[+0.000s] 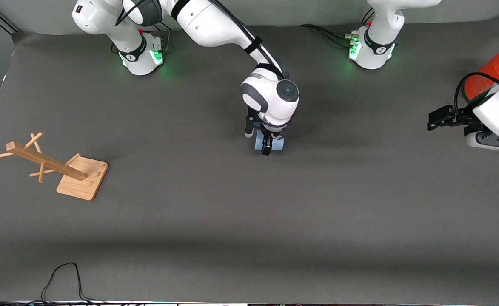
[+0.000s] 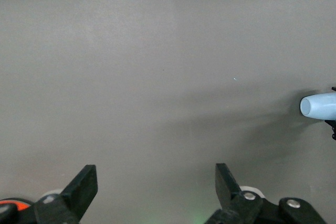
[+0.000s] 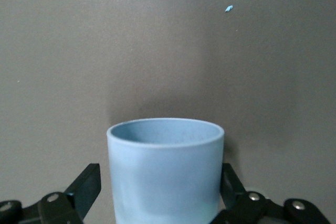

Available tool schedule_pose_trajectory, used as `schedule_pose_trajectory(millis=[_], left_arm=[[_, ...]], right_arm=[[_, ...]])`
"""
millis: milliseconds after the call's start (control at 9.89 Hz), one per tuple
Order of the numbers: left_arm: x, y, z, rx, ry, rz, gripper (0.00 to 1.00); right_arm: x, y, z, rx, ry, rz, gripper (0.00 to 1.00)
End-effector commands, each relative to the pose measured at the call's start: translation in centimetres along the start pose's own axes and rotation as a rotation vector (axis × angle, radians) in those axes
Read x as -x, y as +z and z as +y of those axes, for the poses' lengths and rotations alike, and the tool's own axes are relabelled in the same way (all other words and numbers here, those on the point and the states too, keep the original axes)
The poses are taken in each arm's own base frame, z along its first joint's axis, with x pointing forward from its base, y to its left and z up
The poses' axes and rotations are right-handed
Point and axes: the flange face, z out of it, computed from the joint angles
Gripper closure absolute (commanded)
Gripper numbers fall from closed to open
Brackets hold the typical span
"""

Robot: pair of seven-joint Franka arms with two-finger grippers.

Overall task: Rotate and upright cup with both arms
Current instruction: 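Lower the blue cup onto the table with the right gripper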

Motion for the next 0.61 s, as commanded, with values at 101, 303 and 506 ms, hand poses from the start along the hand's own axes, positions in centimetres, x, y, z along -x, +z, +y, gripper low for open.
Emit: schedule_pose_trajectory(millis=[101,303,506], left_arm=[[-0.3,-1.1,0.7,0.003,-0.008,0.02,0.0],[-0.1,-1.6,0.7,0.001,-0.005,0.024,0.0],[-0.4,-2.8,0.8,-0.007,0.001,0.062,0.0]], right_arm=[[-1.5,-8.0,-1.5,0.005,-0.045,-0.032,0.0],[-5.0,-14.6,-3.2,0.046,-0.121,-0.029,0.0],[-12.0,-20.9,-7.3,0.132,-0.289,-0.017,0.0]])
